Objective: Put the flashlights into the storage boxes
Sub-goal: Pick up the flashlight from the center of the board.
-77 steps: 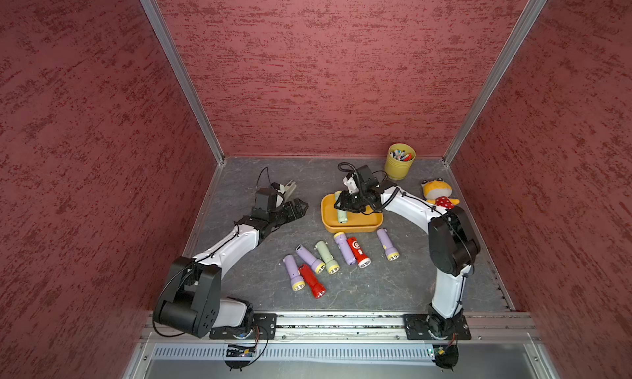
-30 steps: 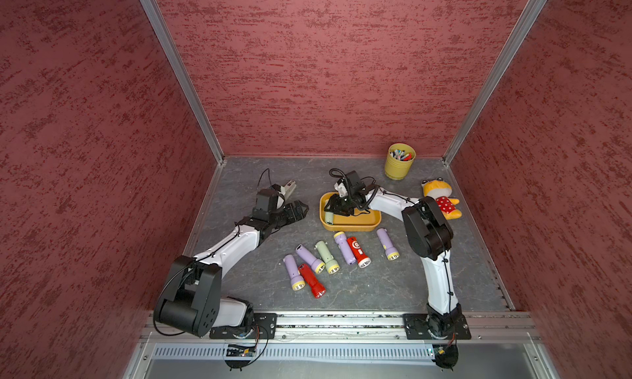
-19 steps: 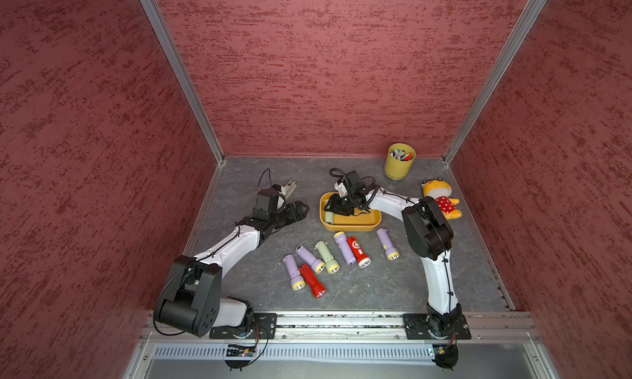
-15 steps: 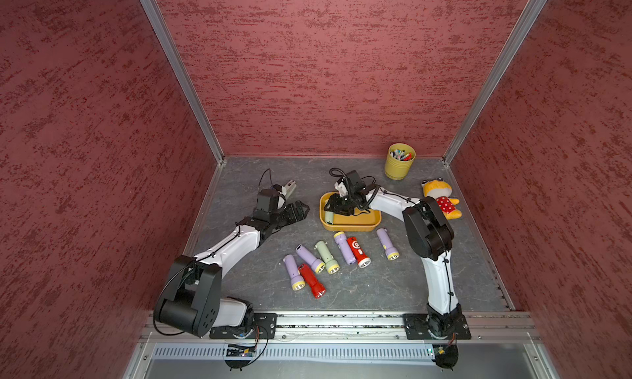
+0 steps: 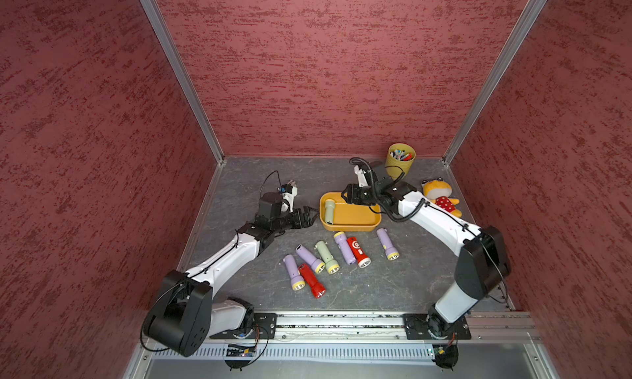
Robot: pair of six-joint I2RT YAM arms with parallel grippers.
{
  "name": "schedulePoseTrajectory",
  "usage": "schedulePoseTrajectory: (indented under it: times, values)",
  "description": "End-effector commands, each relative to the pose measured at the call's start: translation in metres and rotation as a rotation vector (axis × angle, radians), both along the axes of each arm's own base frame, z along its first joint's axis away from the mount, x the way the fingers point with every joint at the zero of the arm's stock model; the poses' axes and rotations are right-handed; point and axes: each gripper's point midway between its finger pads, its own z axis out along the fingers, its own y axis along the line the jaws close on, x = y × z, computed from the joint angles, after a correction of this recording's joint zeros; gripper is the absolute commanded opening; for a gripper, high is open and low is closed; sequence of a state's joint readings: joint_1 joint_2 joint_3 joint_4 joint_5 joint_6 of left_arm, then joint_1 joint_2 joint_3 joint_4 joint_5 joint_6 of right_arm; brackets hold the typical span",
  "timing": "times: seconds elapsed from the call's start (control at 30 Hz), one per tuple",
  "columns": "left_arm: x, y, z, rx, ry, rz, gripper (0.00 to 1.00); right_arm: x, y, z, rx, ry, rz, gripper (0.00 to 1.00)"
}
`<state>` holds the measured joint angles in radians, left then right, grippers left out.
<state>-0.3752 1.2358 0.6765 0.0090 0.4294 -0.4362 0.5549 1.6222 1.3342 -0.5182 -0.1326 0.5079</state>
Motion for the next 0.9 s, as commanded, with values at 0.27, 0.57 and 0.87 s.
schedulePoseTrajectory:
  times: [0.27,0.57,0.87]
  values:
    - [-0.057,0.0,-0.017,0.072,0.072,-0.002,0.93,-0.097,-0.01,-0.05,-0.276,0.146,0.027,0.53]
    - [-0.076,0.015,-0.037,0.072,0.101,0.053,0.93,-0.114,0.021,-0.082,-0.272,0.197,0.108,0.51]
    - [-0.075,0.016,-0.042,0.081,0.096,0.065,0.93,-0.107,0.024,-0.111,-0.318,0.223,0.09,0.53]
